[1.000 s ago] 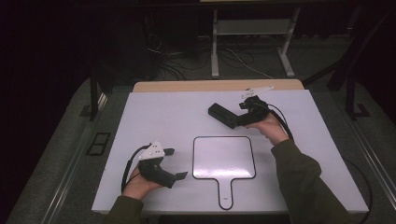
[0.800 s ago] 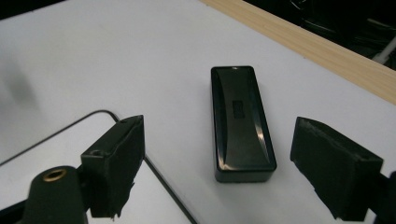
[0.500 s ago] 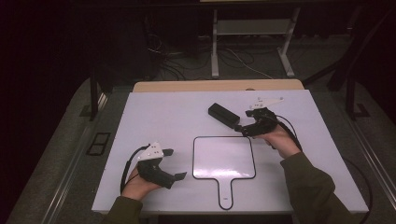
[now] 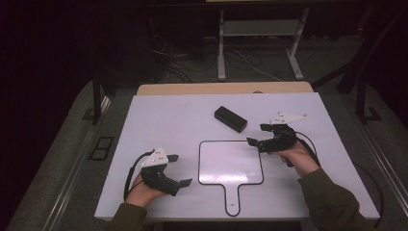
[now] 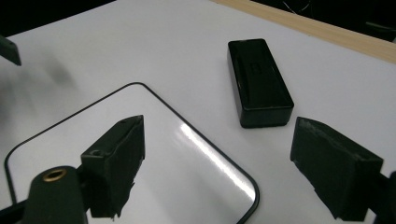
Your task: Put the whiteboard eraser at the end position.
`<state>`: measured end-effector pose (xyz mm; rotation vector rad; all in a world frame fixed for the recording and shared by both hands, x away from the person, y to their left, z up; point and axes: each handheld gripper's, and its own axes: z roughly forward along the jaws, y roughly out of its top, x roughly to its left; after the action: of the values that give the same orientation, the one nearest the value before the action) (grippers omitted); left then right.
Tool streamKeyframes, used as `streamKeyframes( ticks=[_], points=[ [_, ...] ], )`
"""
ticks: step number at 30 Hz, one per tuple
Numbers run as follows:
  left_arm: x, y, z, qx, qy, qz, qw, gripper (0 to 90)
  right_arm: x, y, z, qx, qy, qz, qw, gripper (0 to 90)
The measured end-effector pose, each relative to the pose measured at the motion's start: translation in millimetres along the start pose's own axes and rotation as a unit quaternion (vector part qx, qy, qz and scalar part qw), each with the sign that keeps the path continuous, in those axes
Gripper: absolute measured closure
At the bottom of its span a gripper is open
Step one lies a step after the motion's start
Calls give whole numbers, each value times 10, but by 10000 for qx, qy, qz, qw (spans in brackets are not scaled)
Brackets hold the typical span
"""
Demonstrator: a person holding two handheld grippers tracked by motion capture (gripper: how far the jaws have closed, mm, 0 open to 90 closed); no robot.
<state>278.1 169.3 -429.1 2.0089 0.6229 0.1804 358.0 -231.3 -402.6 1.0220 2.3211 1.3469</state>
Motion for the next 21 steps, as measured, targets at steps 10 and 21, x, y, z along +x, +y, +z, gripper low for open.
streamKeyframes(
  ticks=[10,21],
  points=[
    [3,-2,-12,-2,1,-19,10000,0,74,-221,-168,-39,-23,-9,10000,165],
    [0,-2,-24,-27,21,-34,10000,0,148,-427,-319,-83,-5,-46,10000,165]
  ],
)
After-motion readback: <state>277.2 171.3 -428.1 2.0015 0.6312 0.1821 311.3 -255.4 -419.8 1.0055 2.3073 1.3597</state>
